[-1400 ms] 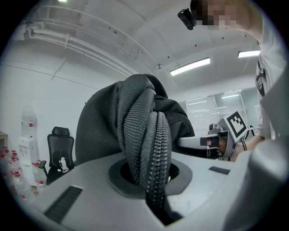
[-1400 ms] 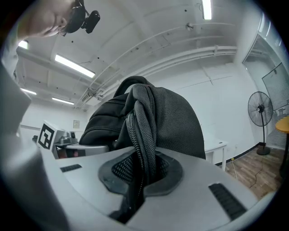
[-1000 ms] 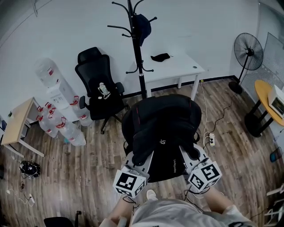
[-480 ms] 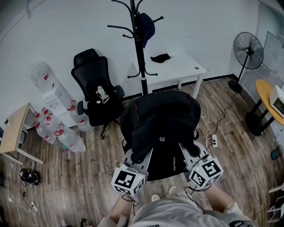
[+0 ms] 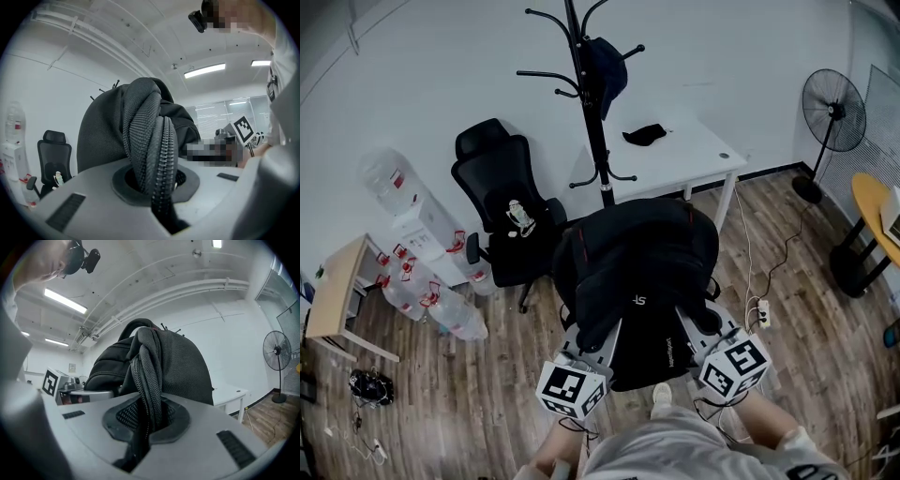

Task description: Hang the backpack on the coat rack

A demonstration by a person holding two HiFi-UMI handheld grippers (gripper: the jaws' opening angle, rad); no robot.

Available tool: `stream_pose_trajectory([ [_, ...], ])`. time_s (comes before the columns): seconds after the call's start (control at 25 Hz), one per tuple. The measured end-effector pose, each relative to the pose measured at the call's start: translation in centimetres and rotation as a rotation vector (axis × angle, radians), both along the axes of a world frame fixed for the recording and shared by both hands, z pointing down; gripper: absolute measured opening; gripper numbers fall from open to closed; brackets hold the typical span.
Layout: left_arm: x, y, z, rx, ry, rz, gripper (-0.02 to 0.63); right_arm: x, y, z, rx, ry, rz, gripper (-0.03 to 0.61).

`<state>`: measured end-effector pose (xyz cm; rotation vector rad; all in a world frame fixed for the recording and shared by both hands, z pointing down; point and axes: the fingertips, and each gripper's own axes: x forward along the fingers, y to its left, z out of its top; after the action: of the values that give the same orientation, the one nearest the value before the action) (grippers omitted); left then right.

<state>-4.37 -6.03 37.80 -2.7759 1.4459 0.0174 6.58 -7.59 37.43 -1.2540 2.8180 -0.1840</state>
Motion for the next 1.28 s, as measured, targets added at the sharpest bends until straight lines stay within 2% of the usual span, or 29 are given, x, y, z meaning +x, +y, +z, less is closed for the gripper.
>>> stream_pose_trajectory([
  [0.72,1.3,-15.1,-1.7,0.011,0.023,-0.113,0.028,1.3,-15.7,-2.0,0.017,0.006,-0.12,0.035],
  [1.04,-0.5,-19.8,-2.3,-0.019,0.04,-0.14,0.028,-0.5,-20.6,-2.6,-0.012,0.011,-0.139,0.035],
  [1.28,-3.0,-23.5,-2.4,-0.031,0.048,-0.114,0.028,-2.9,-24.0,-2.5,-0.019,0.013,-0.117,0.035],
])
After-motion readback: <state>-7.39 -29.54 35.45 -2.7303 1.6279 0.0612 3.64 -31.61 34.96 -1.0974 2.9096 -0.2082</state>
